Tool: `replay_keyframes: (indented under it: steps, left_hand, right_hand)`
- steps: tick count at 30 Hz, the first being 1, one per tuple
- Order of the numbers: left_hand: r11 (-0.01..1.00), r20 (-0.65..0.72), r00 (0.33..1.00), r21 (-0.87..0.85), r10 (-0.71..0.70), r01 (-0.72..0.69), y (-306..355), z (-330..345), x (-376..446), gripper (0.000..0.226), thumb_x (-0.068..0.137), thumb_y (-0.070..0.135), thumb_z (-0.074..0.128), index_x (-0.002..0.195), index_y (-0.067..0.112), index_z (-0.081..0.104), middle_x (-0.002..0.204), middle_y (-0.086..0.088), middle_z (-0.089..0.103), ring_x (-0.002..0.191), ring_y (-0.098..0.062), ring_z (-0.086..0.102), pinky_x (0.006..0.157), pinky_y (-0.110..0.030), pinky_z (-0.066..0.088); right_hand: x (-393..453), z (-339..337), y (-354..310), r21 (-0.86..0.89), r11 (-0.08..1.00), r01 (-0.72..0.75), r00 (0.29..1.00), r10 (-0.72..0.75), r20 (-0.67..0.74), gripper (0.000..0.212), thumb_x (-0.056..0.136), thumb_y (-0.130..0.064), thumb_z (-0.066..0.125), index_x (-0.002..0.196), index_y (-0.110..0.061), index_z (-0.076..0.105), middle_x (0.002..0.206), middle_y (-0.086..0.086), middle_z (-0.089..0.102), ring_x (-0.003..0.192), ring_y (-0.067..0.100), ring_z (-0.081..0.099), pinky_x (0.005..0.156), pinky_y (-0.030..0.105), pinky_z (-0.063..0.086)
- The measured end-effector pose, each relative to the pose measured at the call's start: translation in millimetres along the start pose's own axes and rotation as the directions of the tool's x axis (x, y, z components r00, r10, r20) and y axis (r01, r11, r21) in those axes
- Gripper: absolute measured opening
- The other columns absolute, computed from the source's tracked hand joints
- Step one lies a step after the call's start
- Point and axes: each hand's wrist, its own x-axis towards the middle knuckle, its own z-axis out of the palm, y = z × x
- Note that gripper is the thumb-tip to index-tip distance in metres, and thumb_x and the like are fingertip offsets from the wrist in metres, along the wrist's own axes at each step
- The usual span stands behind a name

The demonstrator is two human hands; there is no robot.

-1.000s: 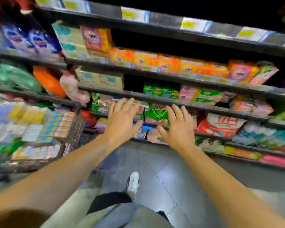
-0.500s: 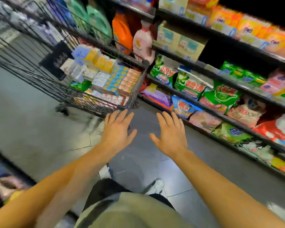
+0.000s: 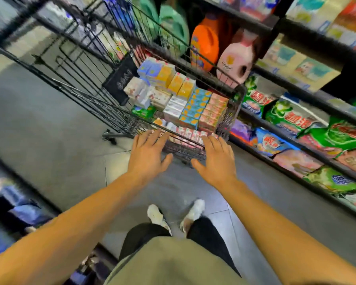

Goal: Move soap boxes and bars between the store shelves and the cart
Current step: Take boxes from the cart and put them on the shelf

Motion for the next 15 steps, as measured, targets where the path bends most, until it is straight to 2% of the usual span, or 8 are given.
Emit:
replay_keyframes:
  steps: [4,7,11,15]
  left_hand:
    - [1.0,0.01,1.0,0.0,0.009,-0.009,-27,-5,35,0.068,0.084,0.051,0.052,0.143,0.019,0.049,0.147,-0.009,0.049,0.136,-0.036,0.04,0.112,-0.057,0.028]
    - [0.998,0.035,0.998,0.051,0.047,-0.048,-38,-6,69,0.067,0.087,0.05,0.056,0.146,0.021,0.044,0.151,-0.008,0.043,0.14,-0.035,0.033,0.116,-0.056,0.02]
    - [0.996,0.056,0.996,0.06,0.069,-0.072,-47,-8,125,0.065,0.089,0.049,0.058,0.146,0.021,0.044,0.153,-0.008,0.041,0.142,-0.035,0.032,0.118,-0.054,0.019]
    - [0.997,0.095,0.994,0.056,0.052,-0.057,-58,-10,174,0.065,0.089,0.048,0.061,0.146,0.021,0.045,0.151,-0.008,0.043,0.142,-0.036,0.033,0.116,-0.057,0.021]
  right_hand:
    - [44,2,-8,0.045,0.999,-0.01,1.0,0.009,0.007,0.08,0.092,-0.053,0.057,0.156,-0.02,0.022,0.162,0.005,0.022,0.15,0.029,0.013,0.122,0.045,0.012]
    - [91,5,-7,0.053,0.999,-0.002,1.0,0.001,0.005,0.08,0.09,-0.051,0.06,0.155,-0.019,0.026,0.161,0.005,0.026,0.149,0.029,0.018,0.121,0.047,0.016]
    - [159,3,-2,0.06,0.997,-0.048,0.999,0.047,0.015,0.078,0.092,-0.054,0.056,0.155,-0.02,0.026,0.16,0.004,0.029,0.147,0.029,0.022,0.119,0.046,0.019]
    - [213,0,4,0.053,0.993,-0.103,0.991,0.098,0.089,0.081,0.093,-0.057,0.052,0.156,-0.018,0.021,0.16,0.005,0.027,0.147,0.03,0.022,0.119,0.046,0.021]
